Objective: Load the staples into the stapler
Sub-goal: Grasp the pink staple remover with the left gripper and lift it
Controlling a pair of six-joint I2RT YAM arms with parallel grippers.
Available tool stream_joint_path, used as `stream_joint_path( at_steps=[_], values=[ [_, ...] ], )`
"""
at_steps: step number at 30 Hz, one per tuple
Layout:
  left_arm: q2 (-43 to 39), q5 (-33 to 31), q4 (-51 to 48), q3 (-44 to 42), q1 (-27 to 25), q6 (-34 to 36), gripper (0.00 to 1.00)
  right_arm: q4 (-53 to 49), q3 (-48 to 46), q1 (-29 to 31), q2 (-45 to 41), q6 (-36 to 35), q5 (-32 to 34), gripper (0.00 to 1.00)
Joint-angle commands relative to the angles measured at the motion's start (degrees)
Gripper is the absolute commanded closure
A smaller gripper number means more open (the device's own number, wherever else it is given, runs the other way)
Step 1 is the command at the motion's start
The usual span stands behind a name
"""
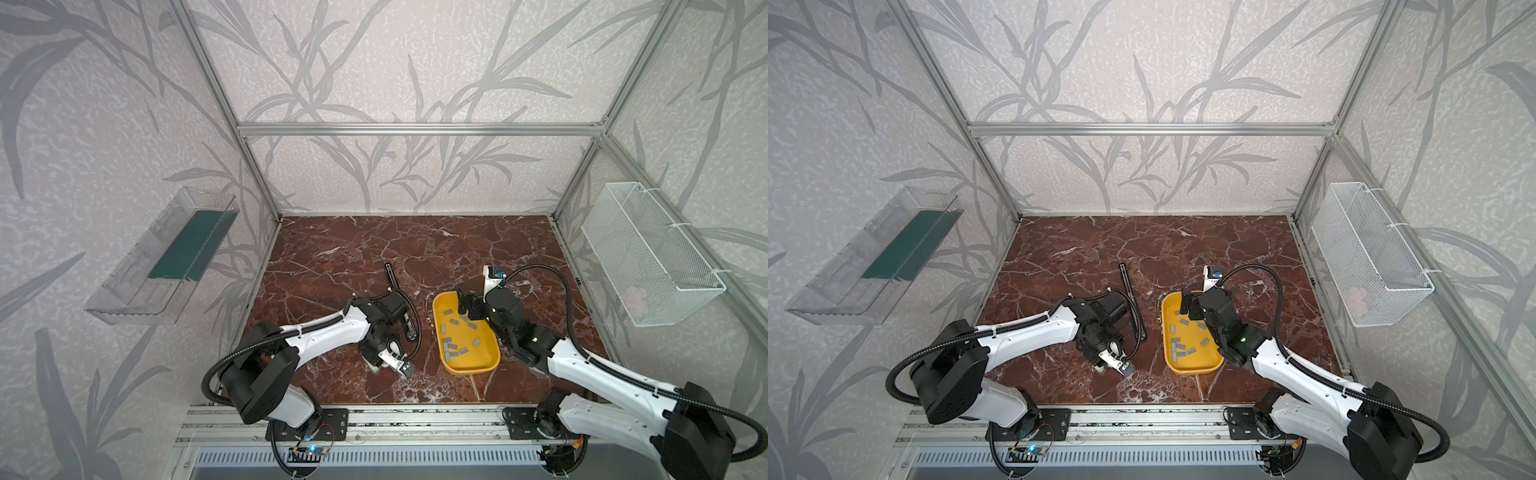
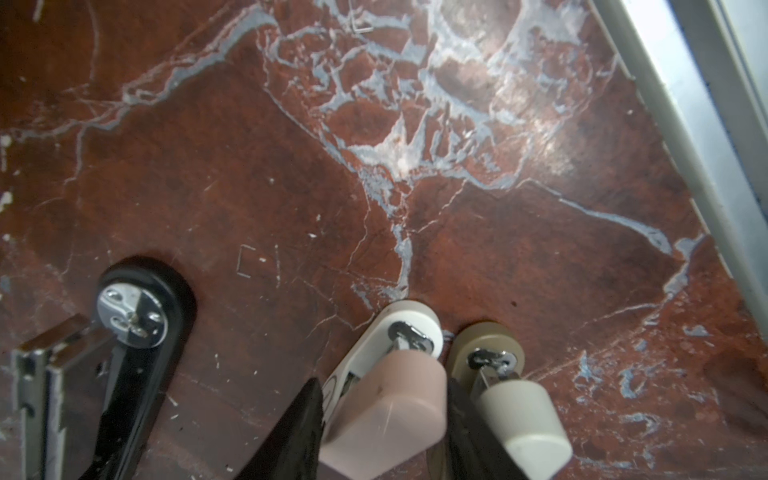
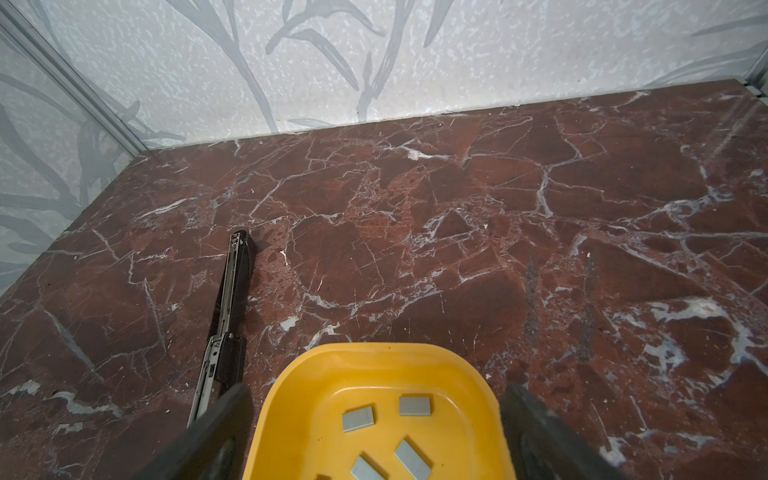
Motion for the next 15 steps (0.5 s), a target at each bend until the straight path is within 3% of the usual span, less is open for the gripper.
stream_joint_path(
  at_steps=[1, 12, 15],
  values=[
    [1.0, 0.1, -2.8, 1.5, -0.2, 0.8, 0.55, -0.6, 0.0, -0.9, -1.5, 1.7, -1.4, 0.07],
    [2.2, 0.2, -3.3, 2.2, -1.4, -0.4, 0.57, -0.8, -0.4, -2.9, -1.1, 3.7, -4.0, 0.07],
    [2.2, 0.7, -3.3, 2.3, -1.5, -0.8, 0.61, -0.7, -0.6, -3.1, -0.9, 4.1, -4.6, 0.07]
  ],
)
